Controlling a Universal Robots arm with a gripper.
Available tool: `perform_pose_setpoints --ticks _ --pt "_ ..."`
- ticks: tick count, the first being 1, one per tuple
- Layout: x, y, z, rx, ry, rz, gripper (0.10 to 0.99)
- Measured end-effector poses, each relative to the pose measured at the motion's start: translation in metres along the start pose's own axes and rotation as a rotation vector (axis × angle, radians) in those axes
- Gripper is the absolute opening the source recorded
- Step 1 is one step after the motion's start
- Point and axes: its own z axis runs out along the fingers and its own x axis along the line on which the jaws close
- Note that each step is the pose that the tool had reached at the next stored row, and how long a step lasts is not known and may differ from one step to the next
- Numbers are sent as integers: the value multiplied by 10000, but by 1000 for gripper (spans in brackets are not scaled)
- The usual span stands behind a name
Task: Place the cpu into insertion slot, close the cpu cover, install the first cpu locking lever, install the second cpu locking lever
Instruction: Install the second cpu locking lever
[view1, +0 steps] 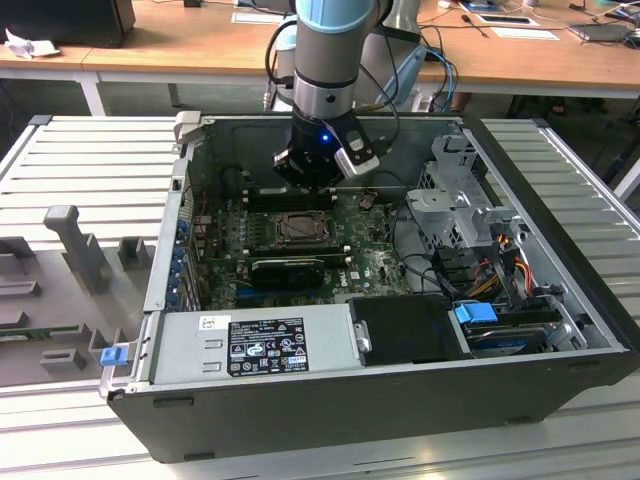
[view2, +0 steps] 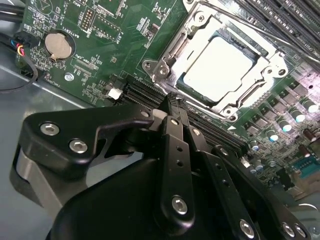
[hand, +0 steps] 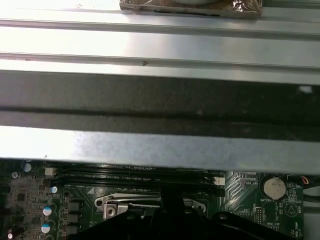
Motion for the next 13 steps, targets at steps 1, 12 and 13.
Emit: perform_pose_setpoints --ticks 1,12,13 --pt "1 -5 -1 -4 1 4 106" --pt "3 -39 0 -5 1 4 106" --pt "3 -42 1 -6 1 4 106"
